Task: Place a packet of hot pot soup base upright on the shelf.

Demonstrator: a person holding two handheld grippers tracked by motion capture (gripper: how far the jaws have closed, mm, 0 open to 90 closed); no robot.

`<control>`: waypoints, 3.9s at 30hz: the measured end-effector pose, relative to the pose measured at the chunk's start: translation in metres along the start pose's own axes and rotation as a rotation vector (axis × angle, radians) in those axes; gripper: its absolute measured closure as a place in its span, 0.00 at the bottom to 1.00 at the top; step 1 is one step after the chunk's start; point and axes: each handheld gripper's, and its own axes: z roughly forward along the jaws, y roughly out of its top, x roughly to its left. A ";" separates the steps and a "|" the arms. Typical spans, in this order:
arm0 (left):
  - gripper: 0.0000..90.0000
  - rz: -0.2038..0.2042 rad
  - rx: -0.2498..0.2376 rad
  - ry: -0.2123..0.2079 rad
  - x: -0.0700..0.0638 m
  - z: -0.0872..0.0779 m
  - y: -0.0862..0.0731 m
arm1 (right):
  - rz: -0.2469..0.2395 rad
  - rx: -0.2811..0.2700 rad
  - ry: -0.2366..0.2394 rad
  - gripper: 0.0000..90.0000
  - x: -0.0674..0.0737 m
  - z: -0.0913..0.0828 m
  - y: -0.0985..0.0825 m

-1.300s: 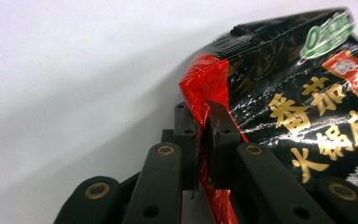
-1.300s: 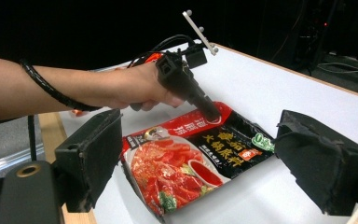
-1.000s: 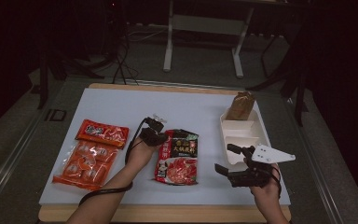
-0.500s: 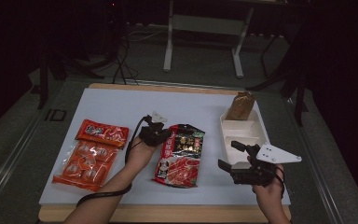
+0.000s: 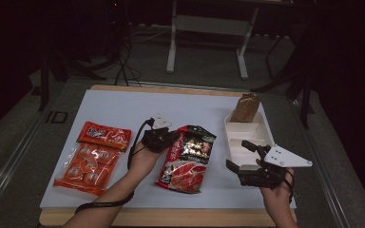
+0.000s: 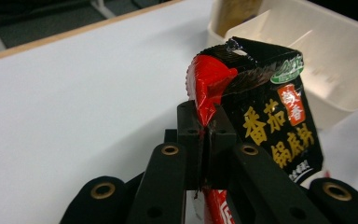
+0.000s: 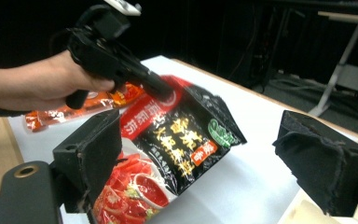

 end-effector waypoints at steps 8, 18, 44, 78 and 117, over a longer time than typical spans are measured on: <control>0.98 0.035 -0.071 -0.029 -0.014 -0.020 -0.003 | 0.028 0.001 -0.005 0.12 0.000 -0.001 0.000; 0.98 0.096 -0.145 -0.046 -0.033 -0.038 0.002 | 0.063 0.018 0.007 0.15 0.001 0.003 -0.001; 0.98 -0.048 -0.400 -0.263 -0.030 -0.061 0.008 | 0.138 0.030 0.093 0.58 0.000 0.029 0.028; 0.65 -0.034 -0.372 -0.323 -0.029 -0.069 0.016 | -0.007 0.002 0.153 0.86 -0.007 0.016 0.060; 0.02 0.105 -0.235 -0.306 -0.008 -0.083 -0.061 | -0.031 -0.133 -0.024 0.86 -0.114 -0.015 0.097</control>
